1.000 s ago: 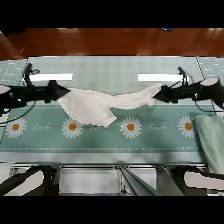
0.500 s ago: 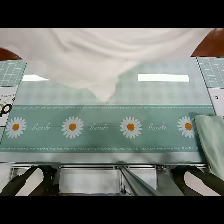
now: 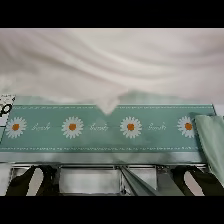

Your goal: Fold the shirts.

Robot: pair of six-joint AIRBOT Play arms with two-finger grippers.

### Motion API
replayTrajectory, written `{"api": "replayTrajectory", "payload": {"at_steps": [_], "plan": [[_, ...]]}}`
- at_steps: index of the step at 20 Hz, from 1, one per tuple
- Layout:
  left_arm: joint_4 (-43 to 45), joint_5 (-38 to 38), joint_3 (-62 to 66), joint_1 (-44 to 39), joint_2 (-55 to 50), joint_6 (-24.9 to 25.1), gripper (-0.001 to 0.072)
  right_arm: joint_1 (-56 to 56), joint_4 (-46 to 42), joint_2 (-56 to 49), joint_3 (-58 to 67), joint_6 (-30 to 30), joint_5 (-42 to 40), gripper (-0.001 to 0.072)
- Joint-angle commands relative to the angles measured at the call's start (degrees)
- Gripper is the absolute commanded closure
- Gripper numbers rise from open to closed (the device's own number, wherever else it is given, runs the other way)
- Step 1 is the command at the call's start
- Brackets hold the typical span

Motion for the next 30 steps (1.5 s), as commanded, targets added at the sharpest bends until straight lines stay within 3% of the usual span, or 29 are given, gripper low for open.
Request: {"api": "replayTrajectory", "payload": {"at_steps": [1,6,11,15,18,22,26,27,28,29,30], "plan": [[15.3,-3.13,-5.77,-8.66,4.26,-2.8,0.0685,0.07,-5.95,7.32,-12.24,3.5,4.33,0.0685],[18.03,-6.75,-29.27,-16.06,5.51,-6.16,0.0684,0.07,-5.75,14.56,-43.21,5.29,-0.33,0.0685],[16.94,3.76,-49.77,-17.92,-2.84,-6.27,0.0684,0.07,-5.64,5.11,-57.94,4.66,-14.38,0.0686],[12.15,15.12,-49.75,-18.05,-19.23,-5.01,0.0685,0.07,3.02,-14.36,-57.9,-1.84,-27.06,0.0685],[4.74,19.17,-44.98,-18.05,-32.59,-2.64,0.0684,0.07,8.59,-29.03,-54.99,-4.59,-35.76,0.0685],[-0.04,20.15,-35.41,-18.16,-46.21,-2.6,0.0684,0.07,13.03,-47.54,-39.95,-6.51,-36.35,0.0684],[-0.9,20.17,-28.7,-18.38,-51.67,-2.62,0.0684,0.07,20.65,-60.15,-24.98,-6.62,-36.3,0.0684],[-0.85,20.57,-28.13,-18.36,-51.67,-2.62,0.0633,0.07,22.71,-62.18,-22.6,-6.58,-36.72,0.0603],[-0.85,20.04,-27.67,-18.12,-51.6,-2.91,0.0403,0.04,24.26,-63.41,-20.96,-6.54,-36.74,0.0381],[-0.52,16.87,-26.71,-17.31,-51.6,-3.48,0.0201,-0.44,24.41,-64.06,-19.3,-6.62,-35.95,0.03],[0.74,11.65,-25.24,-15.67,-51.58,-3.5,0.0197,-1.46,24.28,-63.98,-17.94,-6.67,-34.42,0.03]]}}
